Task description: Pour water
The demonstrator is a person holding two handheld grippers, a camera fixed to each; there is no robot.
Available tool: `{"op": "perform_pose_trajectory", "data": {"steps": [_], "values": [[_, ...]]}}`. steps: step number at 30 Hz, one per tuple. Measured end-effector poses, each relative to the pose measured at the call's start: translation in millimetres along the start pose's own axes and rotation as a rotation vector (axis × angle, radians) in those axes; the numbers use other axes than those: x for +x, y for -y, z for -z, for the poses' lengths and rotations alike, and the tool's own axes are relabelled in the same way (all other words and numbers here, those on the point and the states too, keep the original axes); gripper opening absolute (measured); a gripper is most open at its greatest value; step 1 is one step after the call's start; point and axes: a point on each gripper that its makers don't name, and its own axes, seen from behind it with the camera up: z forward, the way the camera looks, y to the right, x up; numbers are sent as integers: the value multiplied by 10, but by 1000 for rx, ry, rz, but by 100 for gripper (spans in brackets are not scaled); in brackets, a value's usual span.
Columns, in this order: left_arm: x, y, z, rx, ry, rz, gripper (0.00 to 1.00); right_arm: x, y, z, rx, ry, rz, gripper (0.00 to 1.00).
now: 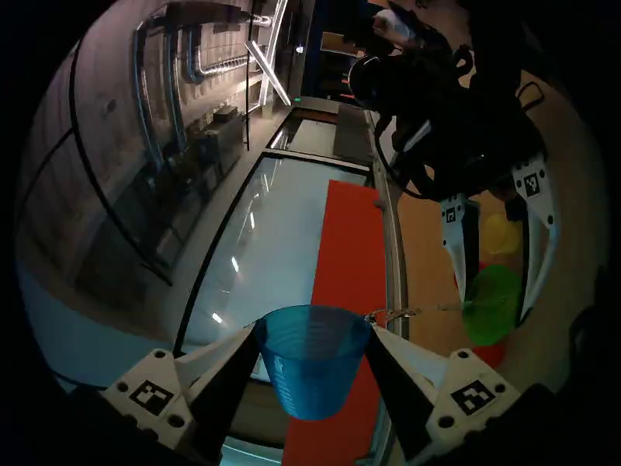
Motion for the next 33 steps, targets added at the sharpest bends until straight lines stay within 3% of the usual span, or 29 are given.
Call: {"op": "perform_pose_trajectory", "data": {"steps": [6,18,33], "values": [[13,67,-11,7,1,-26,89,-1,-7,10,-3,-1,1,92],[48,68,-38,13,-10,-79,89,-1,-26,16,-6,-3,4,92],[69,165,-24,26,-8,-159,88,25,-31,12,-9,-4,10,92]]}}
